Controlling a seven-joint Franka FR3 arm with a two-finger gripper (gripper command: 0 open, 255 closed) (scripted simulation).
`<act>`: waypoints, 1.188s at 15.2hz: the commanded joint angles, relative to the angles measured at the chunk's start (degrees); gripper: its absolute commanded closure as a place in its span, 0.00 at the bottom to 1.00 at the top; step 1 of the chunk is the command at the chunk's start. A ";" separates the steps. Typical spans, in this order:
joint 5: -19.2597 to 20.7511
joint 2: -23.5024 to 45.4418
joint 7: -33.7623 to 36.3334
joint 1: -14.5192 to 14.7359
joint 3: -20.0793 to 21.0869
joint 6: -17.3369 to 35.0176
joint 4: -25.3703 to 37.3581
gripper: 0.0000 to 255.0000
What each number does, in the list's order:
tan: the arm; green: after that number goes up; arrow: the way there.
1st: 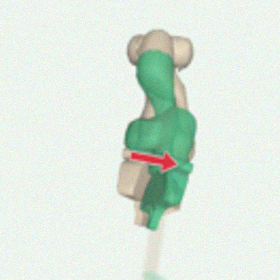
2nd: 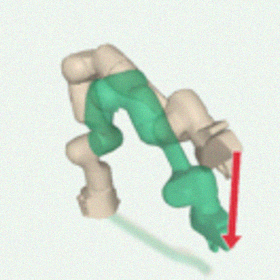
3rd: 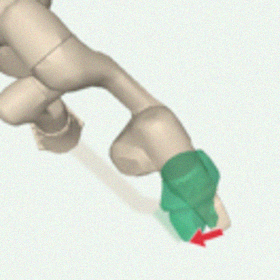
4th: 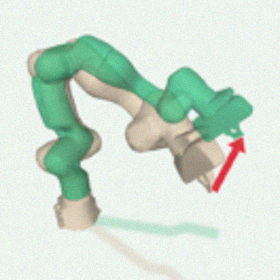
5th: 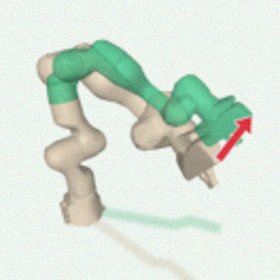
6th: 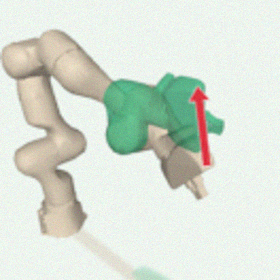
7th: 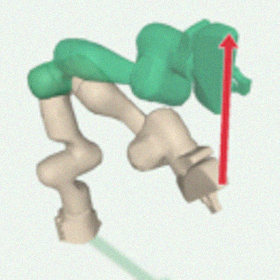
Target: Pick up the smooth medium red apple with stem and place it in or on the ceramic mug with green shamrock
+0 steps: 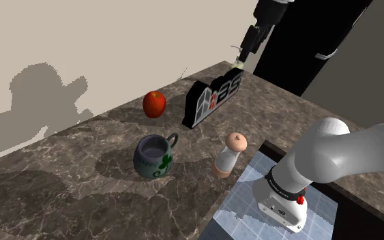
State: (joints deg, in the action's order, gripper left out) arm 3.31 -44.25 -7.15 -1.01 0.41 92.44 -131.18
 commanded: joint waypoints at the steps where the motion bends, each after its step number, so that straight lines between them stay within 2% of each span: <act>1: 0.00 0.00 0.00 0.00 0.00 0.00 0.00 0.00; 9: -2.88 11.86 6.09 1.38 4.55 11.83 -0.07 0.00; 18: -3.43 28.53 12.80 2.41 9.28 22.83 5.67 0.00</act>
State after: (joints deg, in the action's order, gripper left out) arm -0.26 -18.37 4.61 1.26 9.01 113.85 -126.84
